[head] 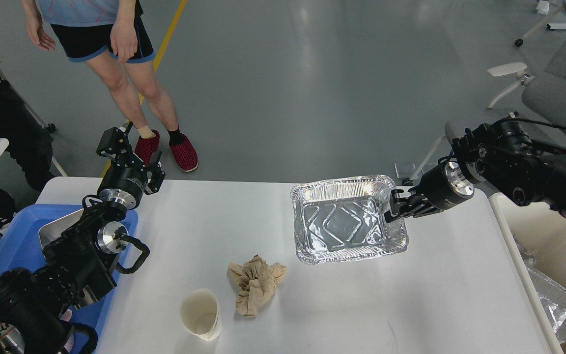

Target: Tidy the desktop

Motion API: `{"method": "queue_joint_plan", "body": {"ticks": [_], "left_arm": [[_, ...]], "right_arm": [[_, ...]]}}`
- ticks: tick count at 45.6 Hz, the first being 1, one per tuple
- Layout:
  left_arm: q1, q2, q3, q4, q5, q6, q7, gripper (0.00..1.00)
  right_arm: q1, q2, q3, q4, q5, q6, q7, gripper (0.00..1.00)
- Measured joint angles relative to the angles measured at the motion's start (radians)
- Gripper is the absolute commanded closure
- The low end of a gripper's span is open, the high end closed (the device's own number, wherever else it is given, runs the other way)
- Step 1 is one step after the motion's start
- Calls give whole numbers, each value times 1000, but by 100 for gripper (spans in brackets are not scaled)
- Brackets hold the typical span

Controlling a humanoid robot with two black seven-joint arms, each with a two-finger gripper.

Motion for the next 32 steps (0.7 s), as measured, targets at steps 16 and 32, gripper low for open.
{"method": "queue_joint_plan", "body": {"ticks": [16,32], "left_arm": [[-2,-3,0,0,0,-1,0,4],[-3,-12,0,0,0,-1,-1,4]], "right_arm": [[4,9,5,-10,50,5,1,100],[-37,26,2,-111,191,5,-35,100]]}}
